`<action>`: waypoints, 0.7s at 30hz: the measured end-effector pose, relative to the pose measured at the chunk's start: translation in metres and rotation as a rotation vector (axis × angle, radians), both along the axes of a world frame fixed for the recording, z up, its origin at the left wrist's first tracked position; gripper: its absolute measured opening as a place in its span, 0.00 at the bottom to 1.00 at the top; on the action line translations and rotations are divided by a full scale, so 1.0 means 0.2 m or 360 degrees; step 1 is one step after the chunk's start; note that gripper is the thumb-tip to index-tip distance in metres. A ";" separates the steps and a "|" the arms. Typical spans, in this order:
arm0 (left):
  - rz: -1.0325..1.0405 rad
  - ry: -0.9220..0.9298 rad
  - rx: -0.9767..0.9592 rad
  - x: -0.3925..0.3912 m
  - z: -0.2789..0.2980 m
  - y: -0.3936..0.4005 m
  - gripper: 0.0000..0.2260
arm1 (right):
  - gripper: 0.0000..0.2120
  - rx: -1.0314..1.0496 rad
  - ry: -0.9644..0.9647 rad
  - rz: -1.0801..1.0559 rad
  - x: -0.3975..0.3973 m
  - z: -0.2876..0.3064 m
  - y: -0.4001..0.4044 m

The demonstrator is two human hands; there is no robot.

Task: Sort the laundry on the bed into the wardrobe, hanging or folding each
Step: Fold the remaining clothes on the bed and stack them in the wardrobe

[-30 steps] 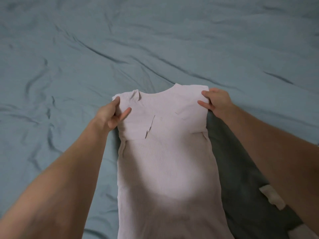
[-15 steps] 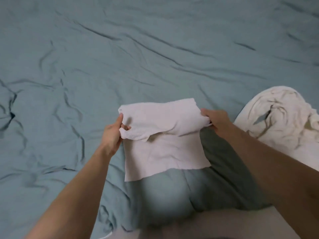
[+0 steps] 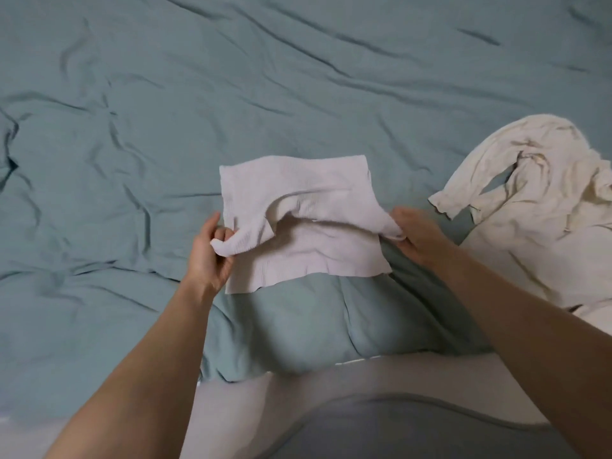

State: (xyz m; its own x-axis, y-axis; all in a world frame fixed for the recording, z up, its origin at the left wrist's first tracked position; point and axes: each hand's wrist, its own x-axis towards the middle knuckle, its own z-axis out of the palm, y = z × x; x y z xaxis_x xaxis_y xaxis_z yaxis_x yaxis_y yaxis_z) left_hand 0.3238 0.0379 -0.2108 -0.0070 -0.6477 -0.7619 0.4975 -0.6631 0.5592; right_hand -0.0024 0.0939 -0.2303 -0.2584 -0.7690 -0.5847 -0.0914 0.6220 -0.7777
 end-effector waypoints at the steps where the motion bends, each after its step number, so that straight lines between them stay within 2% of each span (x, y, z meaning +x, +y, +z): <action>1: -0.0200 -0.0267 0.0028 0.02 -0.04 0.05 0.26 | 0.18 0.0109 0.0112 0.0055 -0.01 -0.04 0.06; 3: -0.0696 -0.0856 -0.0007 0.06 -0.15 0.14 0.18 | 0.16 0.0267 0.0380 0.0418 -0.03 -0.13 0.15; 5: -0.1092 -0.1260 -0.0061 0.08 -0.24 0.18 0.14 | 0.11 0.0282 0.0530 0.0767 -0.04 -0.19 0.21; 7: -0.1159 -0.1561 -0.0126 0.09 -0.30 0.18 0.09 | 0.07 0.0240 0.0633 0.0907 -0.01 -0.22 0.23; 9: -0.0965 -0.1794 -0.0113 0.09 -0.34 0.16 0.10 | 0.03 0.0140 0.0803 0.0734 0.02 -0.26 0.20; 12: -0.0848 -0.1778 0.0143 0.08 -0.36 0.11 0.23 | 0.16 0.0230 0.0851 0.0151 0.04 -0.28 0.12; 14: -0.0967 -0.1691 0.0243 0.08 -0.39 0.08 0.27 | 0.24 0.0532 0.0632 0.0064 0.05 -0.30 0.06; 18: -0.1081 -0.1645 0.0253 0.05 -0.40 0.09 0.25 | 0.30 0.0725 0.0155 0.0044 0.09 -0.34 0.03; 21: -0.1156 -0.1683 0.0167 0.01 -0.39 0.13 0.15 | 0.33 0.0811 -0.0116 -0.0101 0.11 -0.35 0.04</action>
